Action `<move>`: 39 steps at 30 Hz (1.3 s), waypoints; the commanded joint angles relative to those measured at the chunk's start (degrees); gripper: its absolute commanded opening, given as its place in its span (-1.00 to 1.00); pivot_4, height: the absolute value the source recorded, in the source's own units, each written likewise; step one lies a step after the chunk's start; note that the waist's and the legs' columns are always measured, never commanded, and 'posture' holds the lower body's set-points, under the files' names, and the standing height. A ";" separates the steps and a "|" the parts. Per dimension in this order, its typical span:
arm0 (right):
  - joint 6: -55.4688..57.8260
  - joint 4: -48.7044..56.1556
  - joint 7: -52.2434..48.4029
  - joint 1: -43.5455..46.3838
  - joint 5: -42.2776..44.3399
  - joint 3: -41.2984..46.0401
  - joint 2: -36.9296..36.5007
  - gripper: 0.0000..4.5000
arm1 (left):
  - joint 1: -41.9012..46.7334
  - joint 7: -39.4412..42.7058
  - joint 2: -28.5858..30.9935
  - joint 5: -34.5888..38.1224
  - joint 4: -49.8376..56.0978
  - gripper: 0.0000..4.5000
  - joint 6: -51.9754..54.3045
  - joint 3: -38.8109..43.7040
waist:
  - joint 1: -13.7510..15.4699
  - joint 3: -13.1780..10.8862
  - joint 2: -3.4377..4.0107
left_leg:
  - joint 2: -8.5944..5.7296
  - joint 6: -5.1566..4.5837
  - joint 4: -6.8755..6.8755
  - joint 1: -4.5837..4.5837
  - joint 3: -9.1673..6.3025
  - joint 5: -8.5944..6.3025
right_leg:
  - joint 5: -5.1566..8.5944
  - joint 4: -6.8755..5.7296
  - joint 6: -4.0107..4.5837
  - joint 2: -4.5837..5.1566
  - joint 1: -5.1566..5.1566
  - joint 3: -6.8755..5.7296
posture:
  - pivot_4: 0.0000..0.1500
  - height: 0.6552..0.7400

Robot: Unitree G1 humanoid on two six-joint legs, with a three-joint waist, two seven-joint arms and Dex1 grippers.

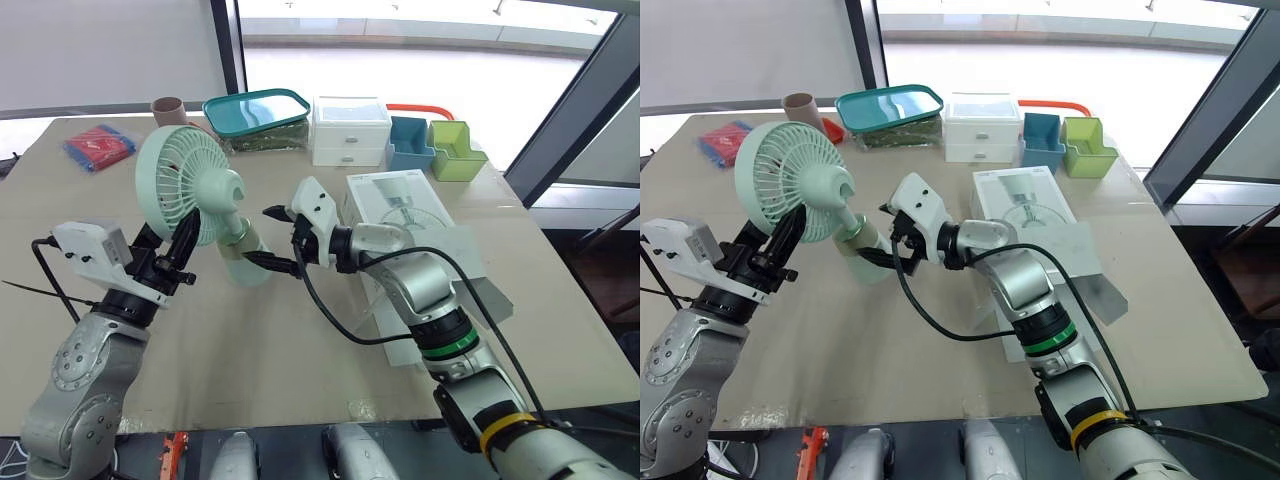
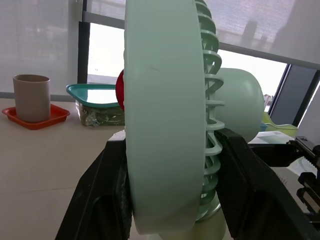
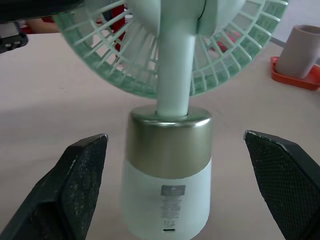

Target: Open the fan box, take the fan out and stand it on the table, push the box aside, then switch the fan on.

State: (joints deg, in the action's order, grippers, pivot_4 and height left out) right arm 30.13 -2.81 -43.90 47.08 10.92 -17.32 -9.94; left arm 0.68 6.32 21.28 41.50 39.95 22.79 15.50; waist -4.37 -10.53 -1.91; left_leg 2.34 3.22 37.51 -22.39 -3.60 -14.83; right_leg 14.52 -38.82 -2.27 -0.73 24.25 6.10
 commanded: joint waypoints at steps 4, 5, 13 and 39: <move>2.96 -0.46 2.37 3.58 0.63 1.73 1.84 1.00 | 1.01 1.66 -0.01 -0.70 1.69 -0.12 -1.91 0.76 | 0.01 0.00 0.00 | 0.00 0.00 0.00 -0.01 -0.01 0.00 | 0.00 0.00 0.00 0.00 0.00 -0.01 | 1.00 1.00; 3.66 -0.37 2.41 3.80 0.86 1.62 2.19 1.00 | 1.11 1.73 -0.13 -0.97 1.57 -0.12 -1.92 0.53 | 0.01 0.00 0.00 | -0.01 0.00 0.00 -0.01 -0.01 0.00 | 0.00 0.00 0.00 0.01 0.00 -0.01 | 1.00 1.00; 7.42 0.74 2.84 4.70 1.09 0.87 3.52 1.00 | 1.81 2.05 -0.74 -2.90 0.81 -0.12 -2.16 -0.14 | 0.00 0.00 0.00 | -0.01 0.00 0.00 -0.04 -0.05 0.00 | 0.00 0.00 0.00 0.01 0.02 -0.05 | 1.00 1.00; 11.25 -1.88 5.38 7.42 0.23 -0.30 6.34 0.24 | 3.37 3.82 -1.53 -4.47 -0.41 -0.13 -2.02 -0.49 | -0.01 0.00 0.01 | -0.01 0.00 0.00 -0.10 -0.17 0.00 | 0.00 0.00 0.00 0.02 0.04 -0.18 | 1.00 1.00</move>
State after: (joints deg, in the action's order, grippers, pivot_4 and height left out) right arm 41.42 -5.43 -38.47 52.76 10.98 -17.59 -4.10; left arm 2.38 9.46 19.54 36.94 37.35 22.80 14.06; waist -4.38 -10.54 -1.90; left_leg 2.33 3.22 37.51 -22.48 -3.79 -14.83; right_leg 14.52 -38.81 -2.27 -0.71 24.29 5.92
